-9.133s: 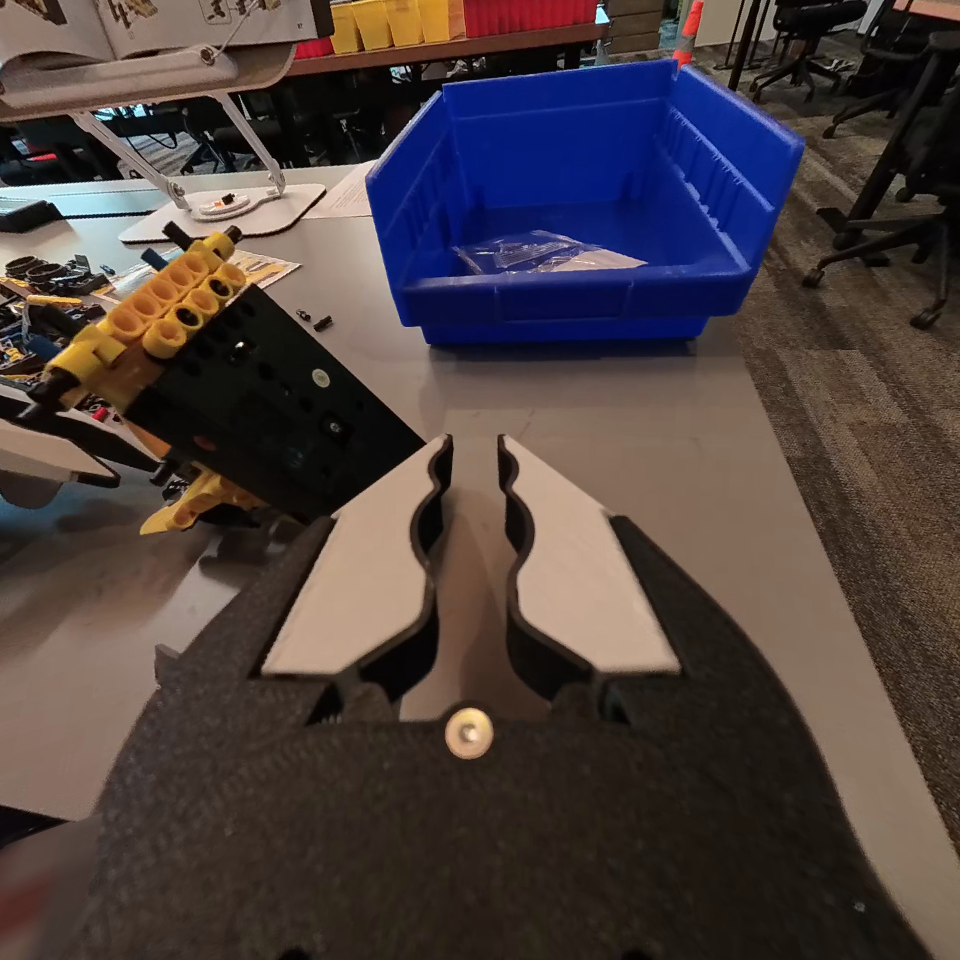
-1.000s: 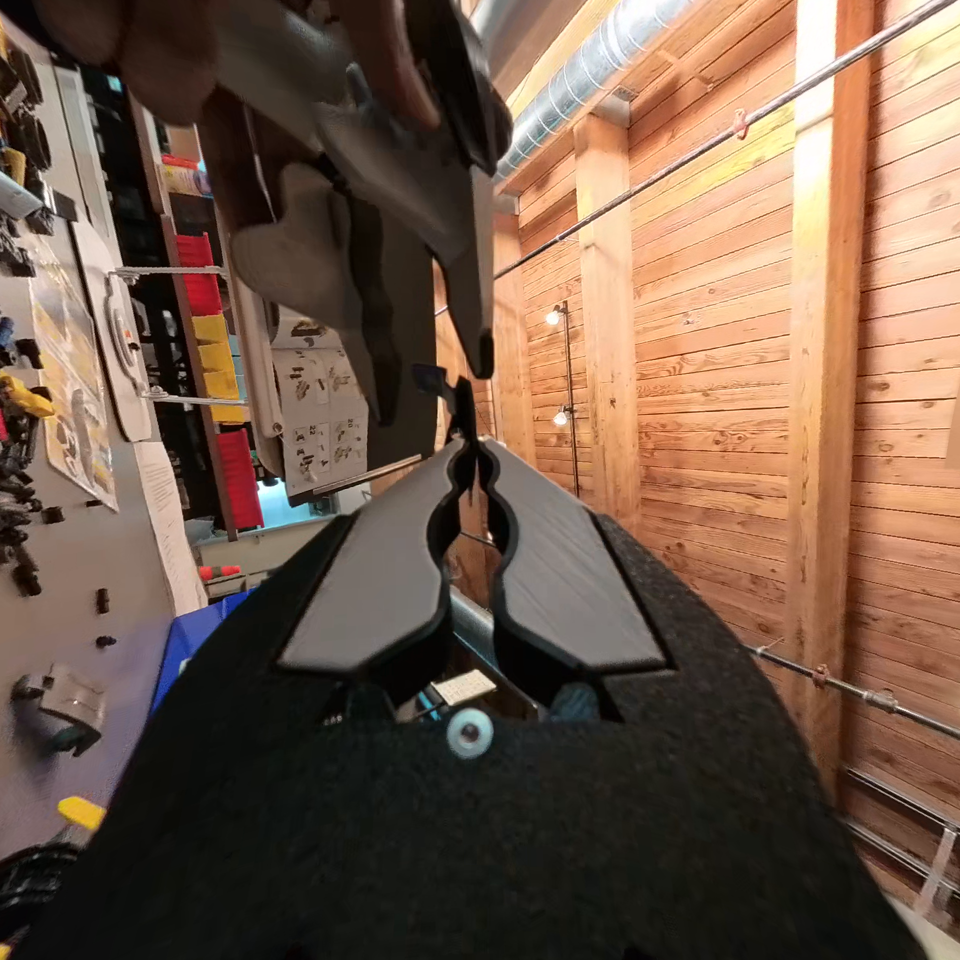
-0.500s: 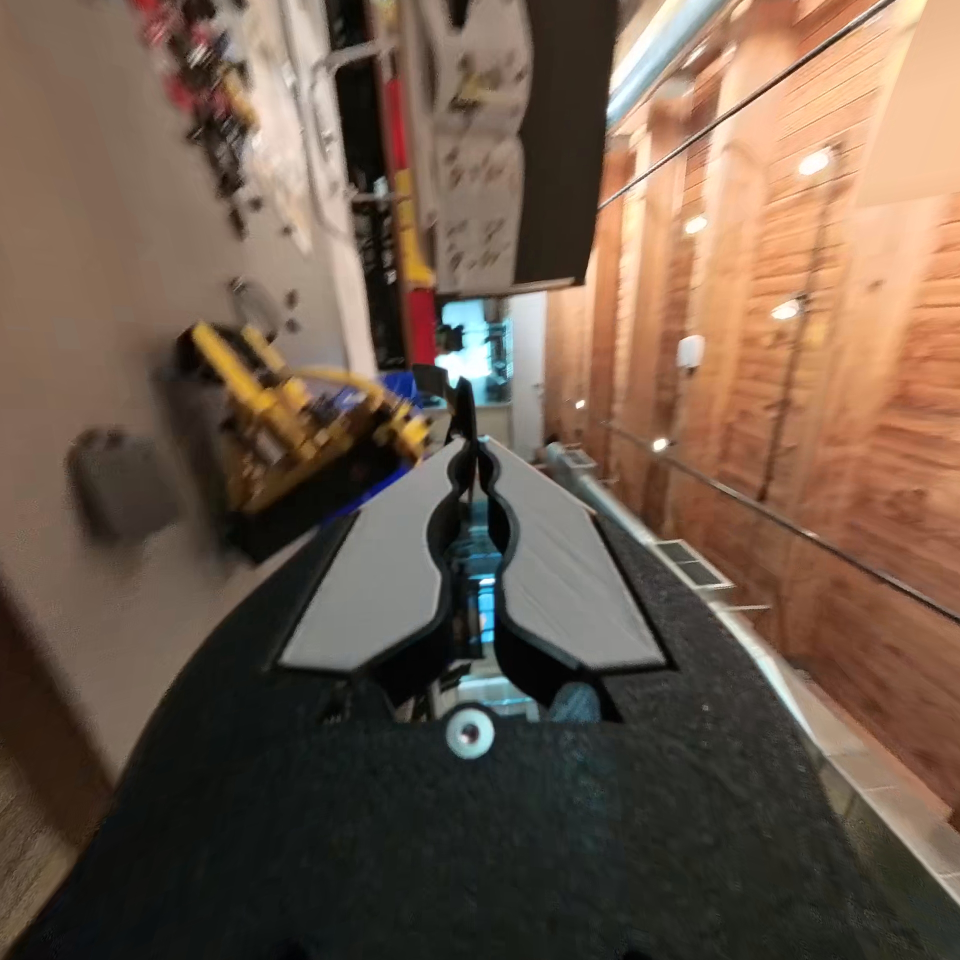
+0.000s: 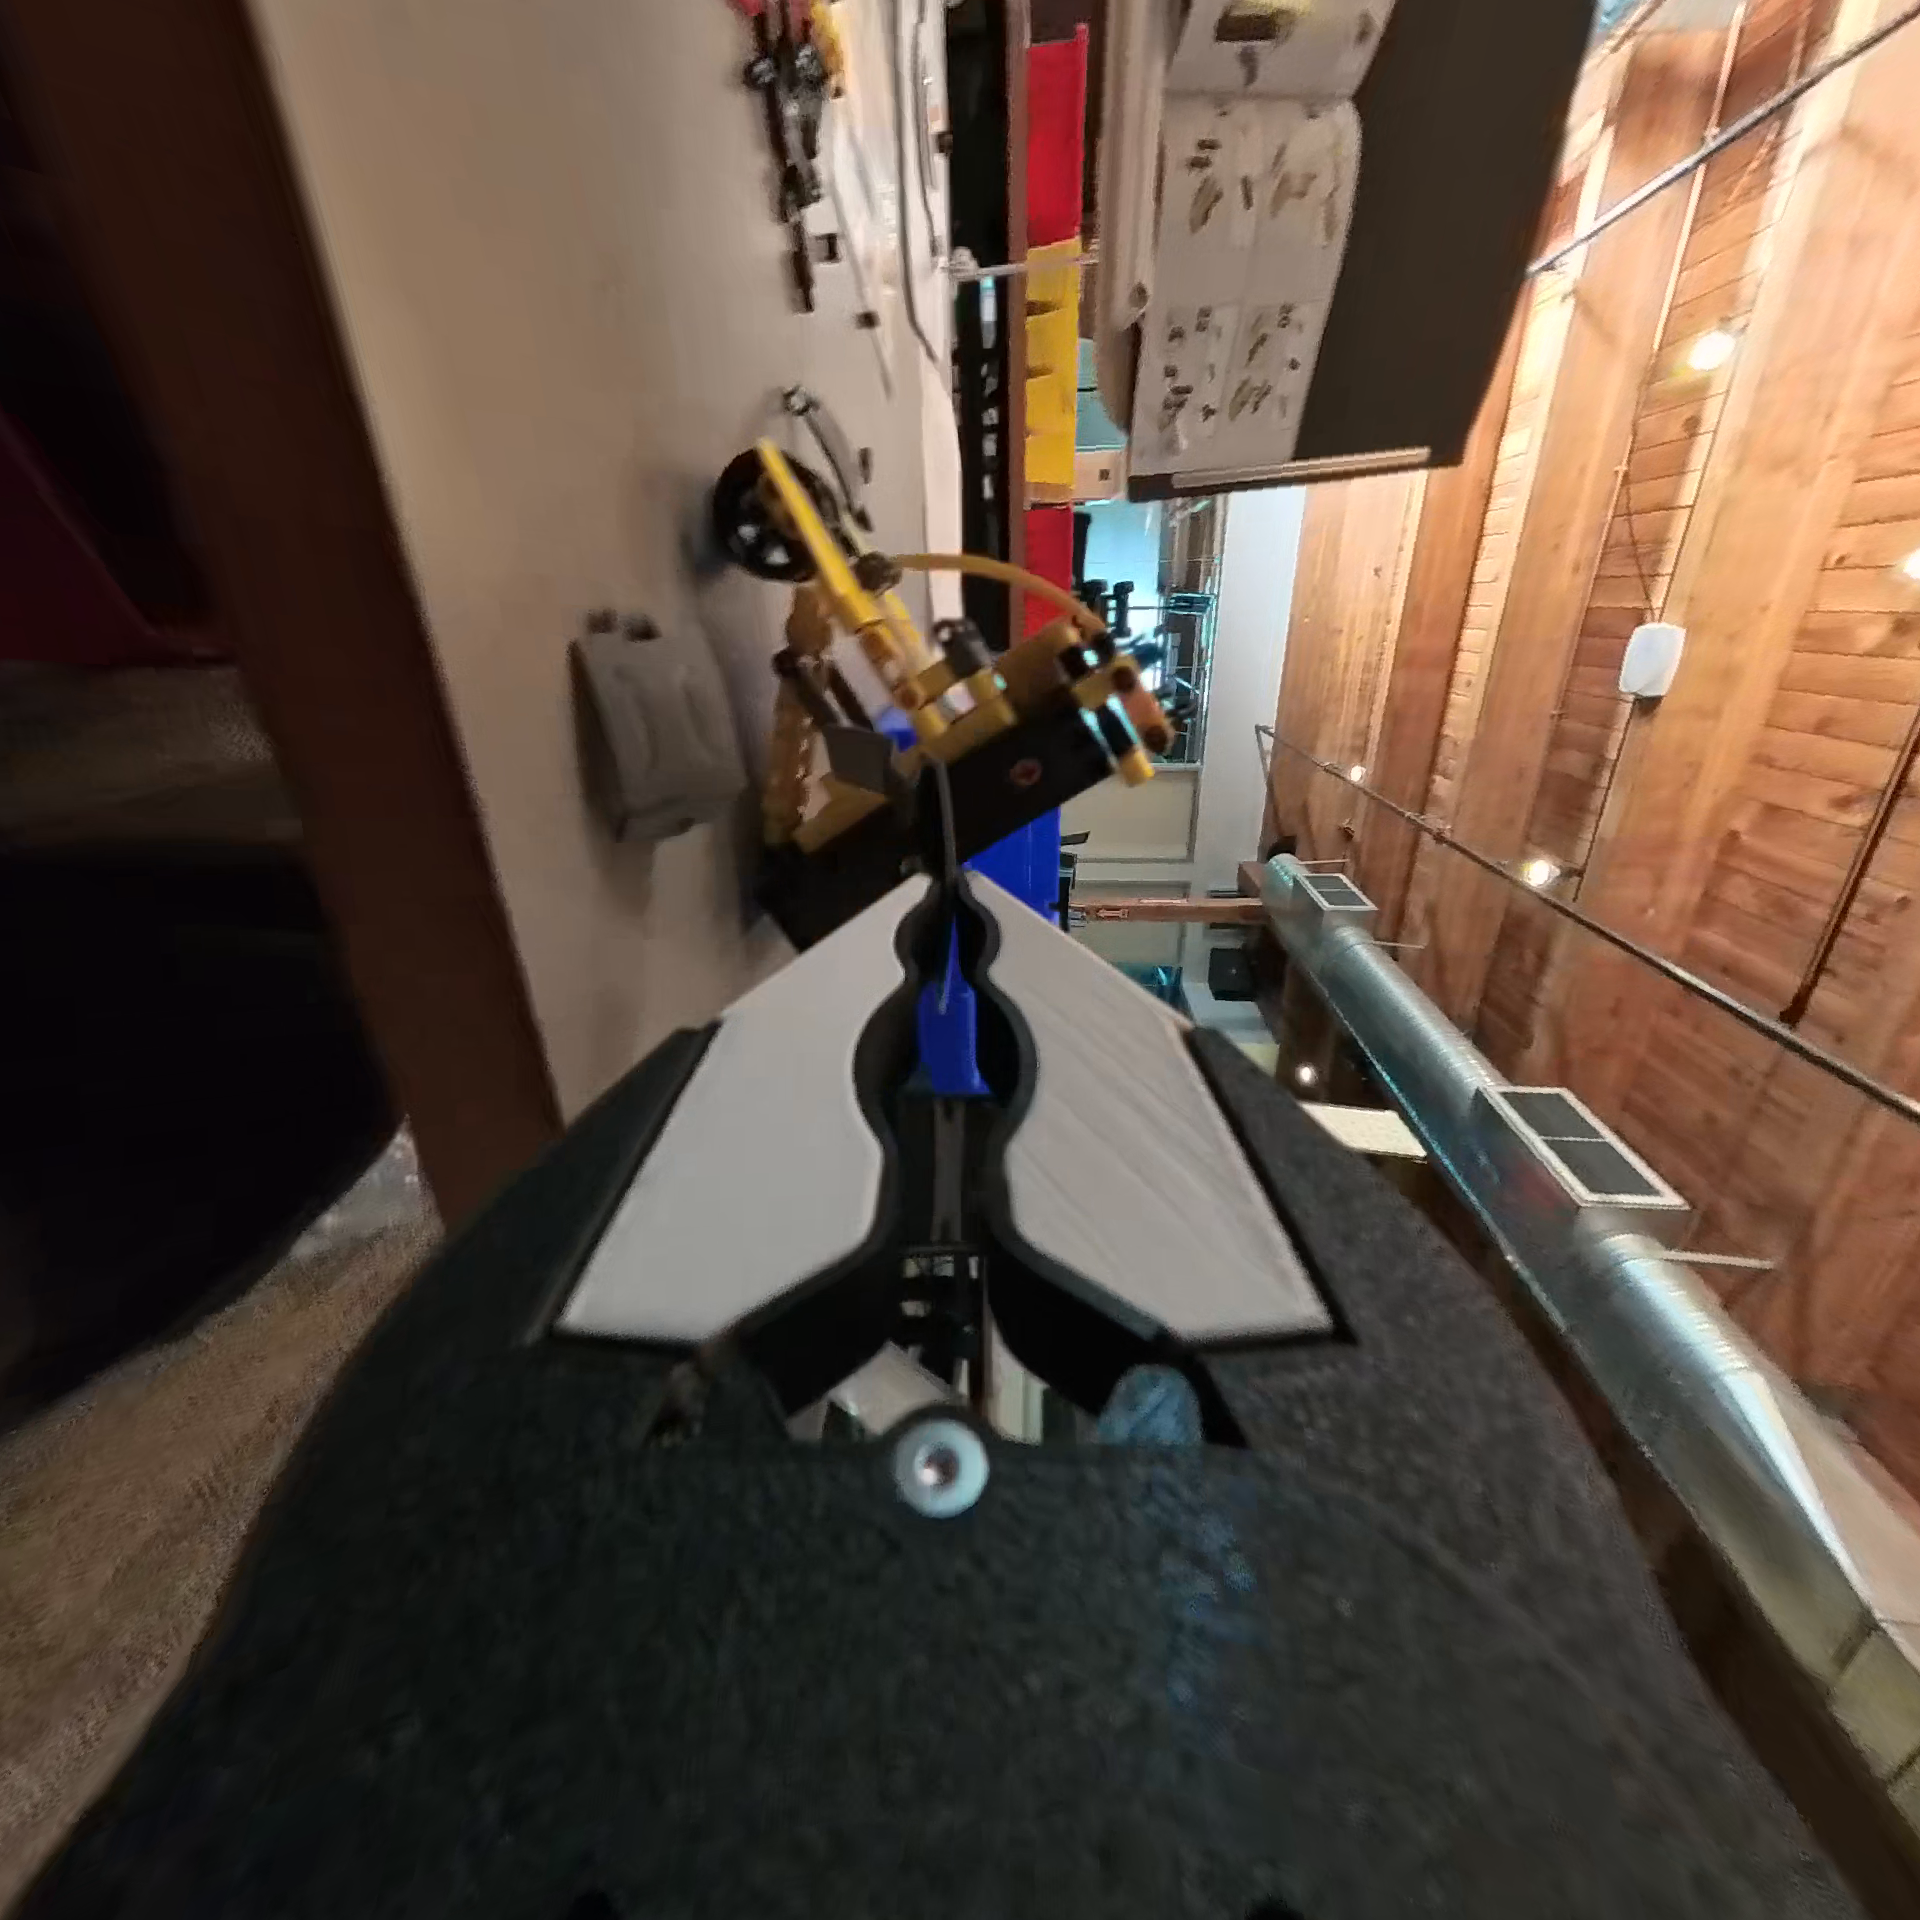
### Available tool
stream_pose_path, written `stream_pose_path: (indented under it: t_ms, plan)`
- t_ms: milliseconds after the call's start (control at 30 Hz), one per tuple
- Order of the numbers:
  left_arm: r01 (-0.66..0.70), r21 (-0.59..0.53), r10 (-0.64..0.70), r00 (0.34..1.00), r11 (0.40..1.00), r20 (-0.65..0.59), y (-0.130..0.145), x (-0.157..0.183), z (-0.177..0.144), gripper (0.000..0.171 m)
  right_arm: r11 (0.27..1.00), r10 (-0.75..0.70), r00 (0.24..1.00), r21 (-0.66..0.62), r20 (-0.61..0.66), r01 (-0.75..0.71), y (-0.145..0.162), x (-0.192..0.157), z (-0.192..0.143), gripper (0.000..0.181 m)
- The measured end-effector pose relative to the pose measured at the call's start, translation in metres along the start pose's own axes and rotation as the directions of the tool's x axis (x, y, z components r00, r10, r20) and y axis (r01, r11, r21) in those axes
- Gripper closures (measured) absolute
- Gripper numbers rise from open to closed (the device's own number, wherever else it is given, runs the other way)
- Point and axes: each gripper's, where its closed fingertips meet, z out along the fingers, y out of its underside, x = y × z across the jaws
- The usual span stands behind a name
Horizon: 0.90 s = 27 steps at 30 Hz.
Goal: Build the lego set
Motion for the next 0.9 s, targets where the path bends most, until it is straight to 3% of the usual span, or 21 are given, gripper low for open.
stream_pose_path:
  t_ms: [133,267,367,500,733,900]
  plan:
    - [-0.019,-0.074,0.020,1.000,0.997,0.011,0.016,-0.002,0.019,0.123,0.995,-0.080,0.997,-0.057,0.008,0.081,0.018,-0.014,-0.009,0.180]
    - [0.016,-0.113,-0.019,1.000,0.994,-0.025,0.028,0.000,0.035,0.123,0.994,-0.039,0.998,-0.101,0.040,0.042,0.055,-0.026,-0.006,0.180]
    - [0.006,-0.125,-0.008,1.000,0.992,-0.012,0.031,-0.002,0.037,0.123,0.993,-0.077,0.992,-0.078,0.096,0.084,0.061,-0.038,0.001,0.179]
    - [0.014,-0.097,-0.014,1.000,0.995,0.003,0.026,-0.006,0.033,0.123,0.995,-0.022,0.980,-0.090,0.197,0.040,0.069,-0.048,0.006,0.169]
    - [0.037,-0.068,-0.035,0.999,0.997,0.032,0.024,-0.015,0.025,0.123,0.979,0.148,0.941,-0.177,0.304,-0.097,0.087,-0.049,-0.010,0.156]
    - [0.034,-0.072,-0.032,0.999,0.997,0.026,0.025,-0.014,0.027,0.123,0.909,0.395,0.860,-0.274,0.323,-0.314,0.097,-0.050,-0.016,0.156]
